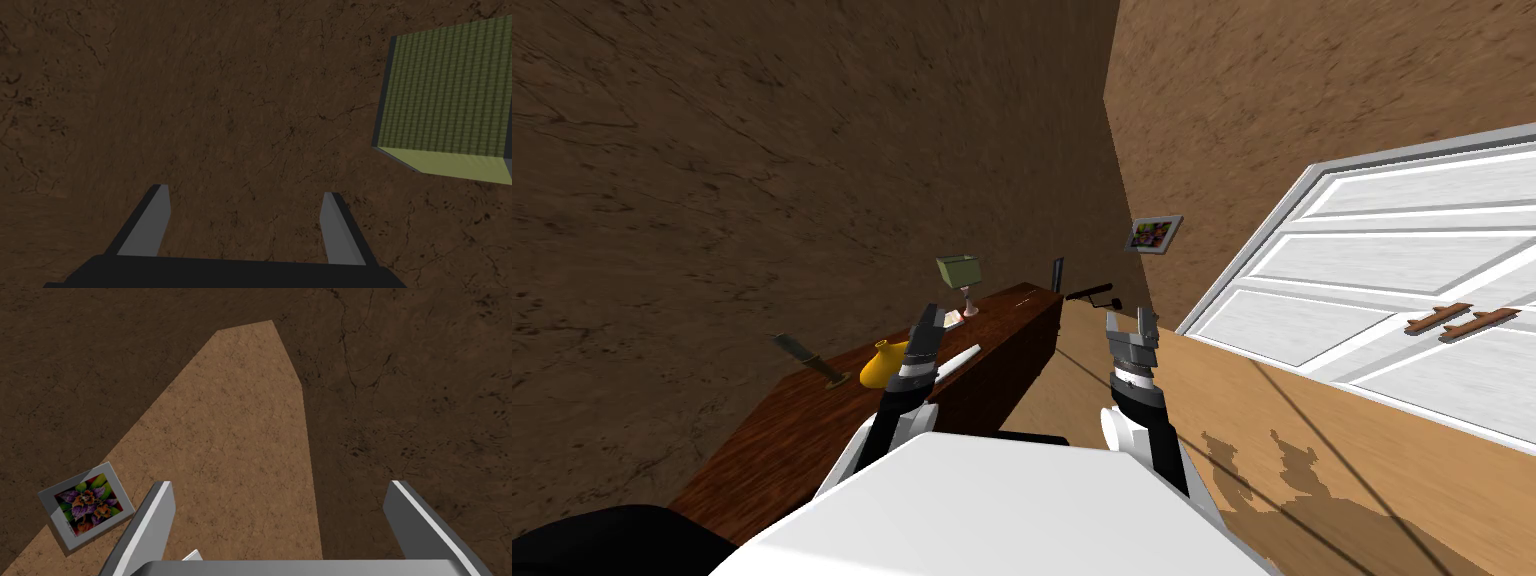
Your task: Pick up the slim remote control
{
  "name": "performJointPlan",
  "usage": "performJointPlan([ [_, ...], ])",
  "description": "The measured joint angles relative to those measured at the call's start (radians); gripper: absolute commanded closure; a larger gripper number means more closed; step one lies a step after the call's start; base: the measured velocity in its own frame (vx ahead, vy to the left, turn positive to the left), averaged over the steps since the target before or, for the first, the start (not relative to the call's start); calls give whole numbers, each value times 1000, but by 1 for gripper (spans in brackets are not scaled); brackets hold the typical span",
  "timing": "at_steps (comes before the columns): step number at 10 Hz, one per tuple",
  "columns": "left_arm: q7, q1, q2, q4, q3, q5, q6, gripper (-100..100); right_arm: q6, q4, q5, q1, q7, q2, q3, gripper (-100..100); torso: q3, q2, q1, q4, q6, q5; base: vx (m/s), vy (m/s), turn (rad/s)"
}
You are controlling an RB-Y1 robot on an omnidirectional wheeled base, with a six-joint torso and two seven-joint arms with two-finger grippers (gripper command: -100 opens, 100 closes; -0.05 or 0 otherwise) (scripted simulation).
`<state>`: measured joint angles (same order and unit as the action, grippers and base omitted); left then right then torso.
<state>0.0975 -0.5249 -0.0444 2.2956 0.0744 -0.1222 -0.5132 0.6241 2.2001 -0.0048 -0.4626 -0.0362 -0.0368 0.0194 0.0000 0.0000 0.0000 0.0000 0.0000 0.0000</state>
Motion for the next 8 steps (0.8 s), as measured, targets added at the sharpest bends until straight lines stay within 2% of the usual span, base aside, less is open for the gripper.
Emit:
performJointPlan([
  [2, -15, 26, -35, -7, 34, 13, 44, -100, 0, 0, 0, 0, 0, 0, 0, 0, 1, 2, -12, 1, 0, -2, -30, -172, 100],
  [8, -57, 87, -86, -13, 111, 45, 183, -100, 0, 0, 0, 0, 0, 0, 0, 0, 0, -1, -6, 0, 0, -2, 6, -106, 75],
])
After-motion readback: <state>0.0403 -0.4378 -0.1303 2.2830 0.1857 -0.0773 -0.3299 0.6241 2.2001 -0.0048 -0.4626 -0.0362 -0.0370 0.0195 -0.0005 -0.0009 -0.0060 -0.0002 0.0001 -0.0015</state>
